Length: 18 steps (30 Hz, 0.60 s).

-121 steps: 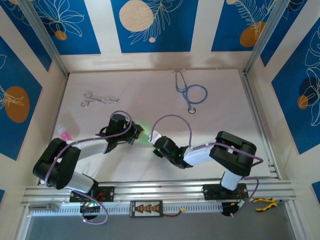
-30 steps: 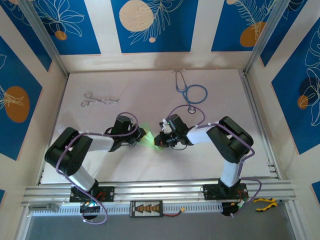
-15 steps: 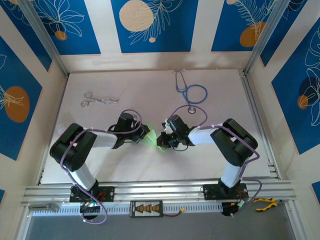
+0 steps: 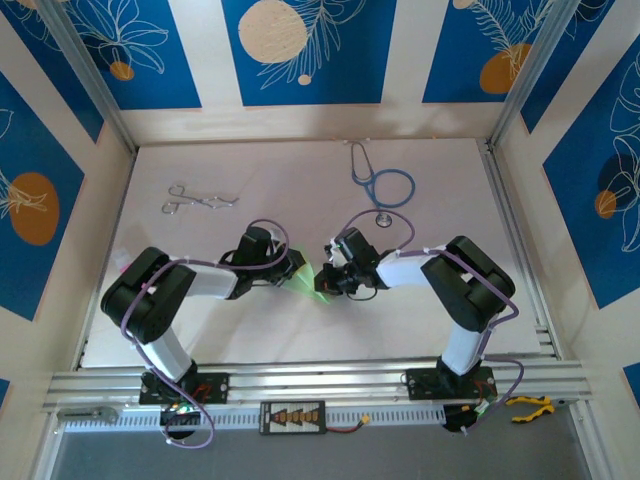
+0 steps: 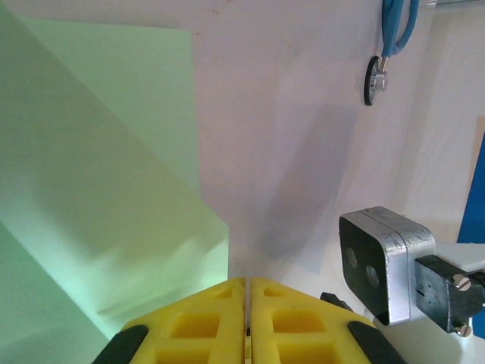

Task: Fold a paper plane with a square sheet of paper (pick it up from the middle)
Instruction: Fourth fold the wing at the center of the table.

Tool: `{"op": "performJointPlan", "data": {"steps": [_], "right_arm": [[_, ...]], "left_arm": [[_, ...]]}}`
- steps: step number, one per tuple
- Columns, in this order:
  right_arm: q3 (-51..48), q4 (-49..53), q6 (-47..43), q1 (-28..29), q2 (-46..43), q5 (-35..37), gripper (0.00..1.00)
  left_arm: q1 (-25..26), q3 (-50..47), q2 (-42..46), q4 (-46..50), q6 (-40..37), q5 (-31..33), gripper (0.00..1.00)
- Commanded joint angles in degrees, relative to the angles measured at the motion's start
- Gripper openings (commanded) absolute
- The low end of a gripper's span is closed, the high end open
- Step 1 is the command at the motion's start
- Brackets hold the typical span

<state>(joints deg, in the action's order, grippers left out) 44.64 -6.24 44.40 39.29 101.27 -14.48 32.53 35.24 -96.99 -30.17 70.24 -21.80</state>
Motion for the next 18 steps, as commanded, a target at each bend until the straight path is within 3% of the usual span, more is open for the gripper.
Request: {"op": "performJointPlan", "data": {"steps": [1,4,9,18], "right_arm": [[0.9,4.1,-1.5,-0.2,1.2,-1.1,0.00],[1.3,4.1,-1.6,-0.3,1.6,-1.5,0.00],[1.9,5.0,-2.0,-0.3,1.7,-1.4,0.00],[2.6,5.4,-2.0,-0.3,2.4,-2.0,0.00]], "left_arm": [[0.4,0.9,1.6,4.3,-2.4,2.7,0.11],[0.6,2.5,3.1,11.6,-4.5,5.1,0.12],[2.3,3.9,11.2,23.6,-9.1,15.1,0.16],[3.0,7.9,5.3,20.1,-11.1,6.7,0.13]]}}
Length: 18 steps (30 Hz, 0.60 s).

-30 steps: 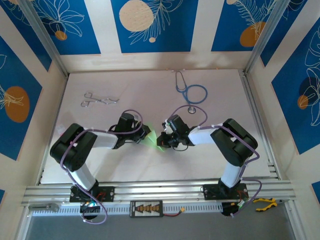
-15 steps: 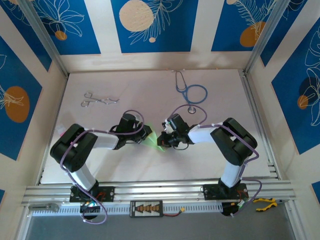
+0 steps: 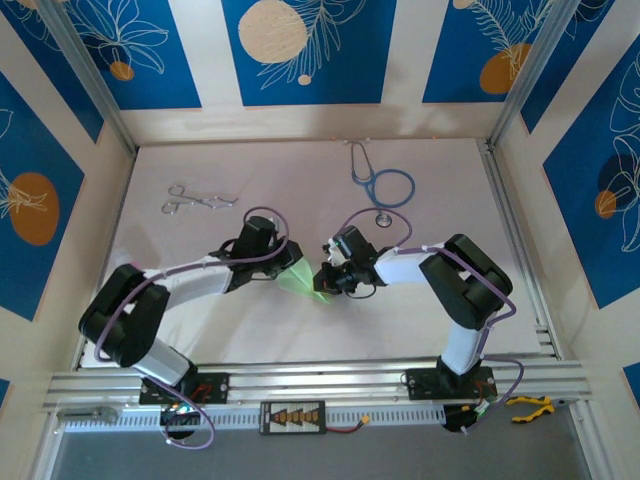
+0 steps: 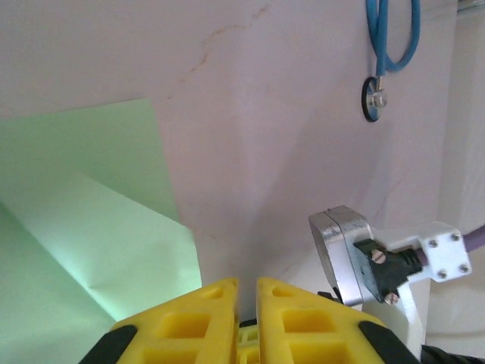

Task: Fold a paper plane with a square sheet of paper (pick it up from the middle)
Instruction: Fourth fold the wing at the center of the table.

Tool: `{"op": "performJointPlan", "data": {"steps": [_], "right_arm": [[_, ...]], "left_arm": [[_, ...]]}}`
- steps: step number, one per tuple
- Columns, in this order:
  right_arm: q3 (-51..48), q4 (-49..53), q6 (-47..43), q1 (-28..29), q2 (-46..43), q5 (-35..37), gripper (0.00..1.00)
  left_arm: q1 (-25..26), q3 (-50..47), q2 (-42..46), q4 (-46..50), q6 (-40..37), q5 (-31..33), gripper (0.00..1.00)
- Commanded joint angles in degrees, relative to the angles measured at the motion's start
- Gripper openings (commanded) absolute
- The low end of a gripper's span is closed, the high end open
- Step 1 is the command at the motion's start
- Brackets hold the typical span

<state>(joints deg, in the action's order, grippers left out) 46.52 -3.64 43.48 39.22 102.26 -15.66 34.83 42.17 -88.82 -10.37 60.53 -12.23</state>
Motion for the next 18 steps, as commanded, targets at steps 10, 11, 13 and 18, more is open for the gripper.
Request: {"op": "performJointPlan", "data": {"steps": [10,11,13,18], "right_arm": [[0.9,3.5,-1.5,-0.2,1.5,-0.8,0.00],[0.9,3.5,-1.5,-0.2,1.6,-0.8,0.00],[0.9,3.6,-1.6,-0.2,1.5,-0.9,0.00],[1.0,3.7,-1.6,-0.2,1.7,-0.9,0.00]], "left_arm": [[0.9,3.0,-8.4,-2.3,-1.0,-4.6,0.13],[0.9,3.0,-8.6,-2.9,-0.8,-4.9,0.13],[1.0,3.3,-9.0,-4.1,-0.8,-5.8,0.13],[1.0,3.4,-10.0,-3.1,-0.3,-6.0,0.10]]}}
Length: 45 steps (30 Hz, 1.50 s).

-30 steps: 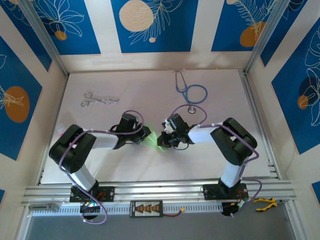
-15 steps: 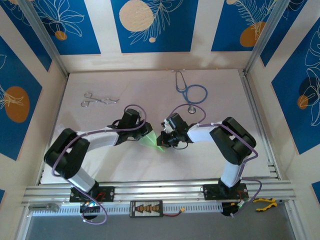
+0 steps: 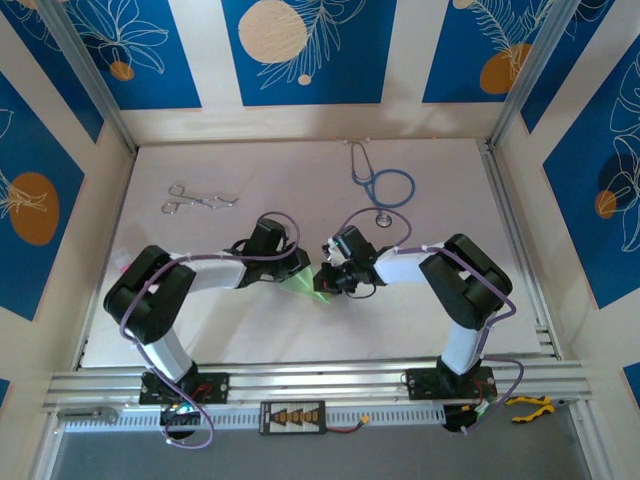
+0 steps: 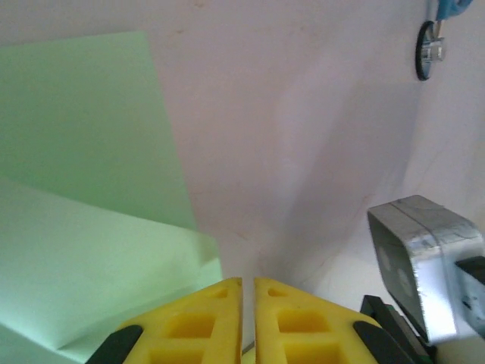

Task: Fold a paper plane with a square sheet of paper (pick it up from the middle)
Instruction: Fourth fold the wing at the center of the table.

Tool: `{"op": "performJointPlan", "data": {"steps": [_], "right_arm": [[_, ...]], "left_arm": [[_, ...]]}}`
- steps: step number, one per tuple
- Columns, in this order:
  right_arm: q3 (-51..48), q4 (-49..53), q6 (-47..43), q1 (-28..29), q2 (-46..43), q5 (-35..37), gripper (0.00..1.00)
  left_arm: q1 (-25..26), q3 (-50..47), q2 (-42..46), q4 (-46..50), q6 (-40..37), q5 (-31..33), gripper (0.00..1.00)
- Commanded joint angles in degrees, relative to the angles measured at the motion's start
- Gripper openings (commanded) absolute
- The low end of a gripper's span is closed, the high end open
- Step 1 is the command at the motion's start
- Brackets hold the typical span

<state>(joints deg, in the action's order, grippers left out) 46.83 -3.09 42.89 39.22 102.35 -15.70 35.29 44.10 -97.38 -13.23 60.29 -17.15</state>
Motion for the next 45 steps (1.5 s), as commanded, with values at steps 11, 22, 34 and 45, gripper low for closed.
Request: {"op": "performJointPlan", "data": {"steps": [11,22,34,45], "right_arm": [[0.6,3.9,-1.2,-0.3,1.3,-1.4,0.02],[-0.3,5.4,-1.0,-0.5,-0.6,-1.7,0.07],[-4.8,7.3,-2.5,-0.6,-4.6,-0.2,0.10],[-4.8,8.7,-4.7,-1.1,-6.2,-1.3,0.12]], "left_arm": [[0.1,-3.0,-3.1,1.6,1.5,3.3,0.05],[-0.5,-3.2,-3.4,0.5,1.1,2.7,0.06],[-1.2,-4.5,-3.3,-0.6,1.1,2.3,0.06],[-1.2,-4.7,-3.4,-1.1,1.0,1.9,0.06]]}}
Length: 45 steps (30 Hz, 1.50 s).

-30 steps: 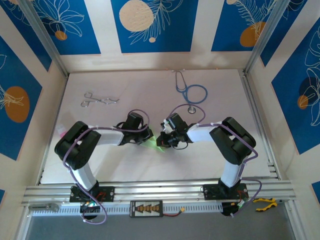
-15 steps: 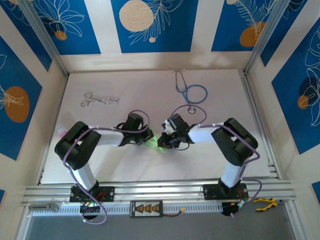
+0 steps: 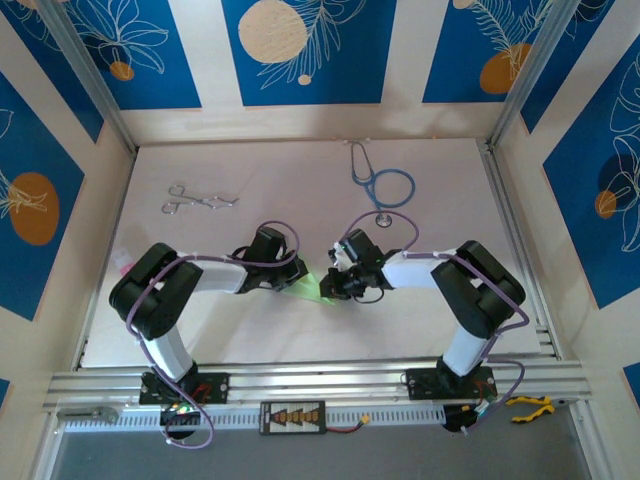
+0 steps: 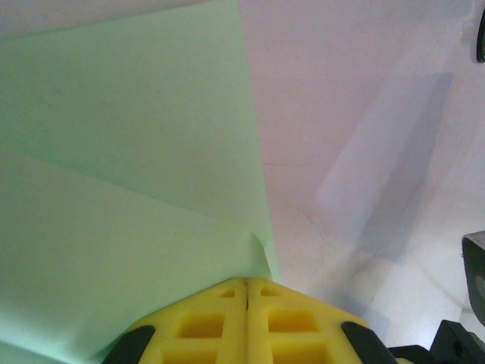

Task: Fold a paper plane with a square sheet of paper (pick it up from the middle)
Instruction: Fourth fold the wing at the center of the table.

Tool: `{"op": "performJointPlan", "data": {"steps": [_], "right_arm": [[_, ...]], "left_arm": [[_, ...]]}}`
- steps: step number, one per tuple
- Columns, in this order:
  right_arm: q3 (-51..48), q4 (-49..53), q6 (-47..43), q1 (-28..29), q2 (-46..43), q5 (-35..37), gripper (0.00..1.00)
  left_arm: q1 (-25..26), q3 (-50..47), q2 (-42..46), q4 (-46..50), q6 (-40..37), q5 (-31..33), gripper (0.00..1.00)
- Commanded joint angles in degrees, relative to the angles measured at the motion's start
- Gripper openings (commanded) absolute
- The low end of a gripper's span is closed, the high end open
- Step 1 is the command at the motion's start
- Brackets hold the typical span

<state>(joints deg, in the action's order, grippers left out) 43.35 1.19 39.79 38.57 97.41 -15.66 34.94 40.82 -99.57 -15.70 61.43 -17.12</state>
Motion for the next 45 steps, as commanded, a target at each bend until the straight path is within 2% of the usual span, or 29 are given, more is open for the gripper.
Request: {"op": "performJointPlan", "data": {"steps": [1,6,12,20,27,30,45], "right_arm": [[-1.7,4.3,-1.8,-0.6,-1.3,-1.6,0.12],[-2.0,4.4,-3.1,-1.2,-1.4,-3.4,0.12],[-2.2,5.7,-4.4,-1.7,-0.8,-4.3,0.04],[-3.1,6.6,-5.1,-1.8,-2.8,-4.5,0.12],[-4.0,7.5,-6.7,-2.6,-3.1,-5.4,0.12],[-4.1,6.8,-6.5,-2.6,-2.1,-5.9,0.08],[-4.7,8.7,-8.1,-3.6,-6.3,-4.4,0.15]], "left_arm": [[-0.9,-1.4,-1.2,1.3,-0.1,1.7,0.05],[-0.8,-1.5,-1.4,1.0,-0.2,1.6,0.05],[-0.9,-1.5,-1.3,1.0,-0.2,1.5,0.05],[-0.9,-1.5,-1.3,1.1,-0.4,1.5,0.05],[-0.8,-1.5,-1.5,0.9,-0.3,1.5,0.04],[-0.8,-1.5,-1.5,0.8,-0.3,1.5,0.04],[-0.9,-1.4,-1.9,0.6,-0.4,1.0,0.04]]}}
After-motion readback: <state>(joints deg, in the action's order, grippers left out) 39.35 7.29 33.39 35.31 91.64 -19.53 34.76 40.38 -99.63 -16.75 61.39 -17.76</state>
